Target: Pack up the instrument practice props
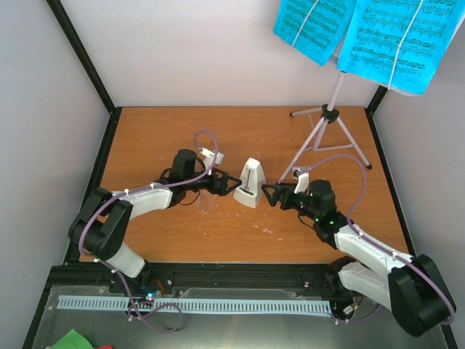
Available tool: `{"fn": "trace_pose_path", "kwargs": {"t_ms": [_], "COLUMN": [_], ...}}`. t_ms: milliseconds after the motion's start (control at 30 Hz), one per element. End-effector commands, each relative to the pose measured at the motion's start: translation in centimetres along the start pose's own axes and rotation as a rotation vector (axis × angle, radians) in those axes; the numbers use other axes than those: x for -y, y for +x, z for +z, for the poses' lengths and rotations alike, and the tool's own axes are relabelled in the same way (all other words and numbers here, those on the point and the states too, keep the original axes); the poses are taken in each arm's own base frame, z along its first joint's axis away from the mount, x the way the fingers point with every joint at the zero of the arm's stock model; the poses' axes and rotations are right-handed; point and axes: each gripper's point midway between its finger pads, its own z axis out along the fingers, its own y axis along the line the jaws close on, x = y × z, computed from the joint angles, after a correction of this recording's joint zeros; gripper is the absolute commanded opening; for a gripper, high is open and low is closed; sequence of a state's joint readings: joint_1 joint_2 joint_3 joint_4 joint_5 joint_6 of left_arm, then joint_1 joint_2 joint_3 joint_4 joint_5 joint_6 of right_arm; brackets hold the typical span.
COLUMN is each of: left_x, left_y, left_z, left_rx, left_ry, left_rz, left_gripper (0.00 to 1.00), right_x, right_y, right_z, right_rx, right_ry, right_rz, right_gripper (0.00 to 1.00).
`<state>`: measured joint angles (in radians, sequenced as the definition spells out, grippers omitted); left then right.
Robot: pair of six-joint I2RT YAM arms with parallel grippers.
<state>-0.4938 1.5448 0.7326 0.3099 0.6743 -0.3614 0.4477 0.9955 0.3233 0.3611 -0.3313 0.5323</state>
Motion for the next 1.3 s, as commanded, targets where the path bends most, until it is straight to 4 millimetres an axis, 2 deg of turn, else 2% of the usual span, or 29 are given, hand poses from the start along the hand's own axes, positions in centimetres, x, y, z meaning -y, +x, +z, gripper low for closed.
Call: {"fn": "trace_pose_path", "kwargs": {"t_ms": [0,200,333,500,633,833,900,1000,1100,1167,1267], "left_x": [0.3,-0.5,-0.9,-0.4,0.8,3.3,4.4,4.4,3.9,2.7,-1.6], "left_y": [-0.7,0.4,1.2,2.3,3.4,5.5,6.2,6.4,4.7,2.6,0.0], "left_z": [0.8,2.0,2.4,3.1,4.1,4.5,4.1,3.1,0.9,-1.1,-4.4], "left_rx": [0.026,-0.007,-0.027,-0.056,-0.09,-0.137,-0.141,-0.123,-0.038,0.039,0.112], "left_ry": [0.069,0.089,0.096,0.138,0.175,0.233,0.272,0.239,0.136,0.042,-0.184], "left_rz": [0.02,0.024,0.016,0.016,0.024,0.043,0.042,0.016,0.0,-0.038,-0.144], "left_gripper": [0.96,0.95,0.95,0.94,0.94,0.94,0.94,0.94,0.95,0.95,0.96], "right_x": [-1.2,-1.4,-2.0,-2.3,-1.7,-1.0,-0.8,-1.0,-1.1,-1.1,-1.4], "right_y": [-0.2,0.2,0.0,-0.5,-0.8,-1.8,-2.0,-2.2,-2.5,-2.6,-3.4], "right_z": [1.0,2.6,3.7,4.3,3.9,1.3,0.4,-0.8,-1.7,-2.1,-2.9], "right_rx": [-0.044,-0.091,-0.117,-0.108,-0.091,-0.033,-0.019,-0.005,0.009,0.02,0.041], "right_ry": [-0.048,-0.087,-0.132,-0.147,-0.099,0.001,0.026,0.046,0.057,0.068,0.086], "right_rz": [0.061,0.052,0.008,-0.046,-0.073,-0.145,-0.165,-0.187,-0.197,-0.204,-0.232], "right_gripper": [0.96,0.94,0.86,0.89,0.96,1.0,1.0,1.0,1.0,1.0,1.0]}}
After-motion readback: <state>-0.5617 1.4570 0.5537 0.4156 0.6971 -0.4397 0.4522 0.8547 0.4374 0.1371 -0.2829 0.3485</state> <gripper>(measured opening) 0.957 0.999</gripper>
